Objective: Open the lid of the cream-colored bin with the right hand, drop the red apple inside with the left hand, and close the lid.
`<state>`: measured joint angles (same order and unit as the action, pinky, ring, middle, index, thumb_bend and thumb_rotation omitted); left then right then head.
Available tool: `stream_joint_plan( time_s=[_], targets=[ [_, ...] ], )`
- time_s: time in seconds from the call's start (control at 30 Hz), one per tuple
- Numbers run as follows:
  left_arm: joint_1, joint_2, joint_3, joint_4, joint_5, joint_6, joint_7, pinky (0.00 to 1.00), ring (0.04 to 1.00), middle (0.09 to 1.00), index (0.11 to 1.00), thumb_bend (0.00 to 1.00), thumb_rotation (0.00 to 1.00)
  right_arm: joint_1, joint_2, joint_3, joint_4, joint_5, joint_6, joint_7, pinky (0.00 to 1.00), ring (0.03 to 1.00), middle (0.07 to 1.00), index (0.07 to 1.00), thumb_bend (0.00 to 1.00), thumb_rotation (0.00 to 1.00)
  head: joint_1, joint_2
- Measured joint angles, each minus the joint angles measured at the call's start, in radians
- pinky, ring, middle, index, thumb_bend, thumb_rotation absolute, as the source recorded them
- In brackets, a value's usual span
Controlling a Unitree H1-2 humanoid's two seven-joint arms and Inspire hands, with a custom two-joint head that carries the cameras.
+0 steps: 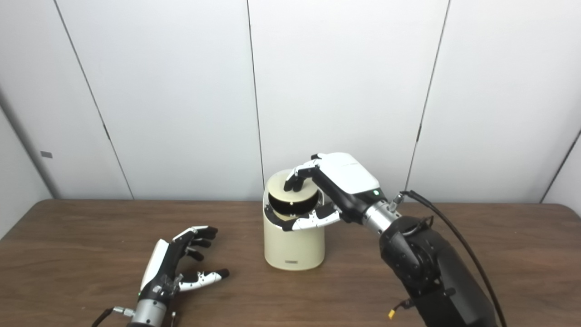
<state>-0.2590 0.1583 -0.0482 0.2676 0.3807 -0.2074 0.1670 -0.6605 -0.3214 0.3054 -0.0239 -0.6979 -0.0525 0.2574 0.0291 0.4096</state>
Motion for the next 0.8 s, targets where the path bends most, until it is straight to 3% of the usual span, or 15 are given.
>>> stream_joint_plan(
  time_s=[0.3, 0.8],
  targets=[
    [0.002, -0.003, 0.000, -0.007, 0.013, 0.010, 0.001, 0.54, 0.676, 0.716, 0.722, 0.76, 0.00, 0.005, 0.004, 0.011, 0.001, -0.011, -0.018, -0.002, 0.87, 0.783, 0.615, 0.620, 0.61, 0.54, 0.005, 0.003],
    [0.017, -0.009, -0.006, -0.032, 0.019, 0.034, 0.001, 0.56, 0.691, 0.728, 0.719, 0.76, 0.00, 0.016, 0.002, 0.016, 0.001, -0.012, -0.022, 0.003, 0.88, 0.788, 0.615, 0.621, 0.61, 0.52, 0.009, 0.023]
  ],
)
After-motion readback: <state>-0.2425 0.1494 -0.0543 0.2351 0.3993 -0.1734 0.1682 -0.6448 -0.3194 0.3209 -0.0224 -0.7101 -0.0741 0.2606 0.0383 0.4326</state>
